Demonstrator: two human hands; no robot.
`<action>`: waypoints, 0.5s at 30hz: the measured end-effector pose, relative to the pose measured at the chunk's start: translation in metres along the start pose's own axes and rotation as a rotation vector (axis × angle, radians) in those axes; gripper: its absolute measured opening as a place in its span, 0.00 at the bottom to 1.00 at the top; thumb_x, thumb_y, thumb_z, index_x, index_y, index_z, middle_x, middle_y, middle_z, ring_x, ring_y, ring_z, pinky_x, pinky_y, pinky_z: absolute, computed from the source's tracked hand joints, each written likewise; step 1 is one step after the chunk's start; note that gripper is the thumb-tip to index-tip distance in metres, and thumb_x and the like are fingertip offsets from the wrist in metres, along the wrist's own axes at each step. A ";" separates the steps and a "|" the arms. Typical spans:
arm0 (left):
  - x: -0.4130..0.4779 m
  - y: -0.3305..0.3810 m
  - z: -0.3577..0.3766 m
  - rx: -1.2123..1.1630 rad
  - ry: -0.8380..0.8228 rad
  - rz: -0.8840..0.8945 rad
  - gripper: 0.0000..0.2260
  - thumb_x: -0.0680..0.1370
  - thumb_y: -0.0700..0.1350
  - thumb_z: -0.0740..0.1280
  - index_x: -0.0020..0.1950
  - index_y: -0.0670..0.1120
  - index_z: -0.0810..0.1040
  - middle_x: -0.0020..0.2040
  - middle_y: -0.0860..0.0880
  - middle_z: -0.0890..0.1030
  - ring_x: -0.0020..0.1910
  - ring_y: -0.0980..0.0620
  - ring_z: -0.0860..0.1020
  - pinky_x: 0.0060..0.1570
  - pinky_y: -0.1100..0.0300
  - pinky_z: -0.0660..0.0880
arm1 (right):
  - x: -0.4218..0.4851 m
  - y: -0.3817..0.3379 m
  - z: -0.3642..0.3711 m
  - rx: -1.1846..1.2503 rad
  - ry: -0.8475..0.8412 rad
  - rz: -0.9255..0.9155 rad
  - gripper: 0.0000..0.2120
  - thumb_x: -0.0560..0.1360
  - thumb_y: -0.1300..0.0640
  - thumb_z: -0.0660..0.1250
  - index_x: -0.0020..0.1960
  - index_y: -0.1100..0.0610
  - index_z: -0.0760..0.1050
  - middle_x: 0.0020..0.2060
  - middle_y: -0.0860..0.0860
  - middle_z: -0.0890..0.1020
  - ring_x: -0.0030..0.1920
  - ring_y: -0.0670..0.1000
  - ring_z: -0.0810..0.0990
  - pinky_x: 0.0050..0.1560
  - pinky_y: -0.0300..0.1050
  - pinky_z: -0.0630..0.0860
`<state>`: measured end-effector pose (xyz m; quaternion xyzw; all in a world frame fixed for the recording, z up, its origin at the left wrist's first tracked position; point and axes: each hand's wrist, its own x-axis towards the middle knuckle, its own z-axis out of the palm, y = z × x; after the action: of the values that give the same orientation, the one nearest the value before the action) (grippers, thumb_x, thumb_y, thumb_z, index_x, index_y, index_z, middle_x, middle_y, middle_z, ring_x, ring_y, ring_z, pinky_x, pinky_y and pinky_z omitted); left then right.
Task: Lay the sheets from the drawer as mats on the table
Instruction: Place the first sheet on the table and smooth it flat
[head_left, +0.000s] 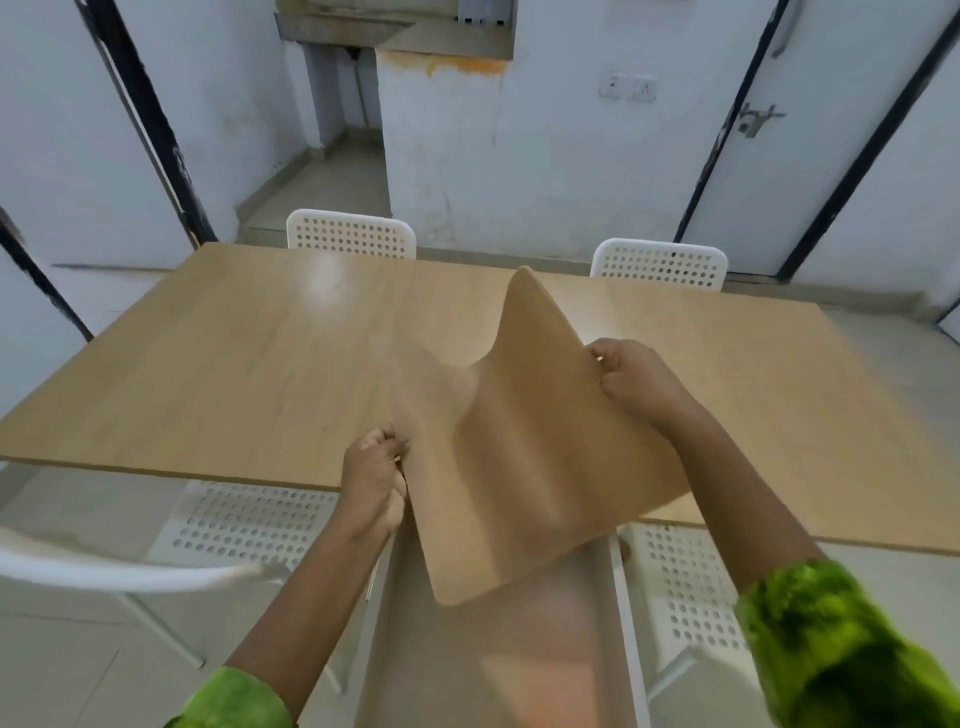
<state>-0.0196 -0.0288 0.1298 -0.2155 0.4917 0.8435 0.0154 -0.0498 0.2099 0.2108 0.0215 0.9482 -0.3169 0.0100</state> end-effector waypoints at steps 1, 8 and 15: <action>0.007 -0.006 -0.001 -0.026 0.046 -0.012 0.14 0.76 0.27 0.53 0.35 0.39 0.69 0.21 0.51 0.78 0.22 0.58 0.77 0.24 0.68 0.75 | 0.016 0.000 -0.001 -0.055 0.029 -0.027 0.19 0.70 0.72 0.54 0.53 0.63 0.78 0.50 0.60 0.82 0.49 0.59 0.79 0.50 0.54 0.78; 0.069 -0.057 0.010 -0.078 0.318 -0.067 0.13 0.76 0.27 0.54 0.38 0.40 0.70 0.37 0.44 0.74 0.36 0.49 0.73 0.29 0.62 0.76 | 0.139 -0.001 0.002 -0.270 0.155 -0.108 0.14 0.73 0.68 0.53 0.51 0.66 0.76 0.48 0.63 0.81 0.47 0.62 0.78 0.47 0.53 0.74; 0.126 -0.089 0.024 -0.009 0.365 -0.143 0.11 0.77 0.29 0.55 0.40 0.41 0.70 0.37 0.43 0.75 0.36 0.48 0.74 0.38 0.55 0.73 | 0.241 0.015 0.018 -0.348 0.151 -0.176 0.13 0.76 0.64 0.55 0.56 0.63 0.73 0.53 0.63 0.80 0.53 0.64 0.78 0.51 0.52 0.73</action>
<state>-0.1209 0.0136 0.0190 -0.3994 0.4661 0.7893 -0.0149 -0.2896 0.2195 0.1797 -0.0395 0.9849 -0.1456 -0.0854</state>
